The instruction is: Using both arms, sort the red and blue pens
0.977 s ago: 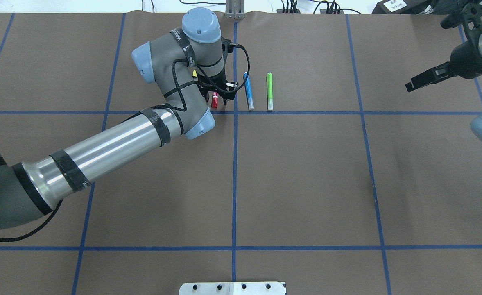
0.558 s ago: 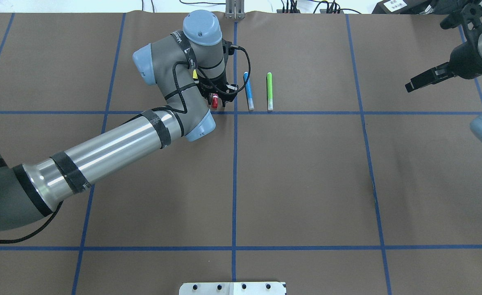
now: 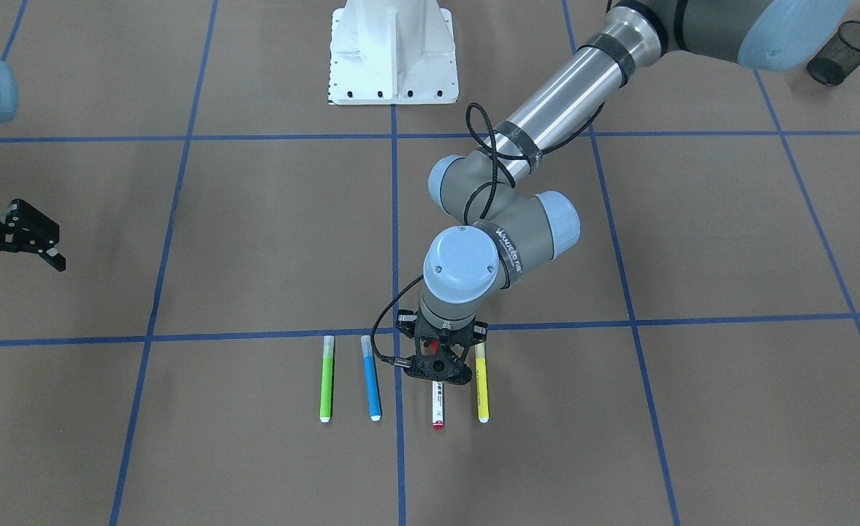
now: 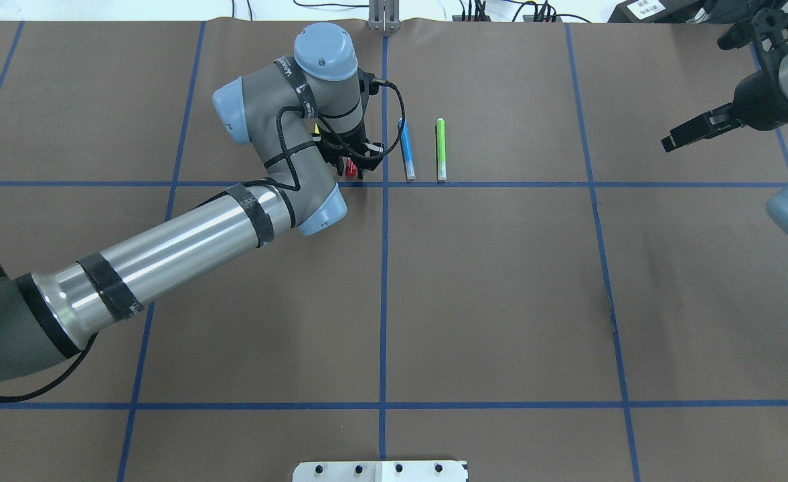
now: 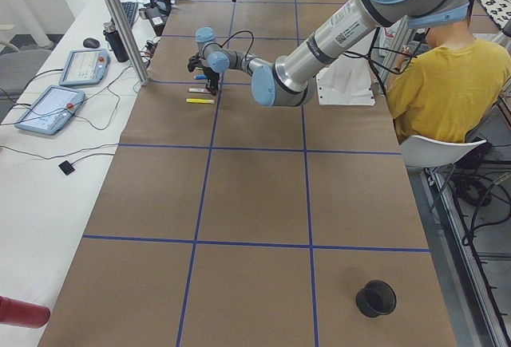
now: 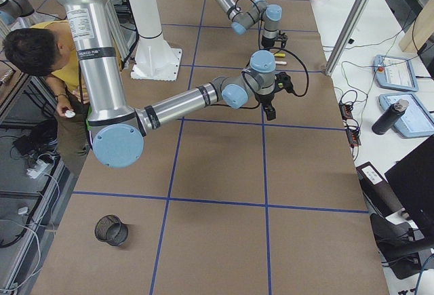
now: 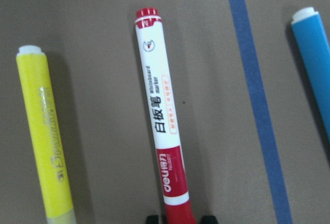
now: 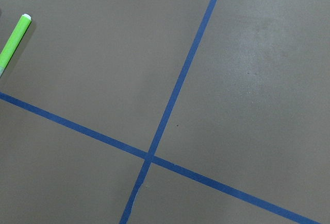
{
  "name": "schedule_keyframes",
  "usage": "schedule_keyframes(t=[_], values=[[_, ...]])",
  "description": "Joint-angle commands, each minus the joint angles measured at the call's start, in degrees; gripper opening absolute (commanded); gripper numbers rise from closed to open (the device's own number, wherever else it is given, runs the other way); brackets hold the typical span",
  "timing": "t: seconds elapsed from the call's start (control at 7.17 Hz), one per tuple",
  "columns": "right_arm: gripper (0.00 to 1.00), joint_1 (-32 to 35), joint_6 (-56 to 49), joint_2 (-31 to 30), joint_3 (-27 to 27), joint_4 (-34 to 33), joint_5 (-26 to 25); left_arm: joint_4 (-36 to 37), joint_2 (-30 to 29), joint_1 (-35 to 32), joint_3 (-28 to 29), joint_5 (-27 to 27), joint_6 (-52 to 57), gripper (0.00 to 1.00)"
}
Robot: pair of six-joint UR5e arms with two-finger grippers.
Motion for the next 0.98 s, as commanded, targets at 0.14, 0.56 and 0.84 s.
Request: schedule_keyframes(t=[0.14, 0.56, 0.84], values=[[1.0, -0.01, 0.0, 0.0, 0.03, 0.0, 0.0, 0.0, 0.43, 0.32, -1.18, 0.0, -0.26, 0.04], [1.0, -0.01, 0.0, 0.79, -0.4, -0.09, -0.09, 0.61, 0.43, -0.03, -6.44, -0.09, -1.84, 0.0], [1.0, -0.01, 0.0, 0.79, -0.49, -0.09, -0.09, 3.67, 4.01, -0.12, -15.11, -0.79, -1.85, 0.0]])
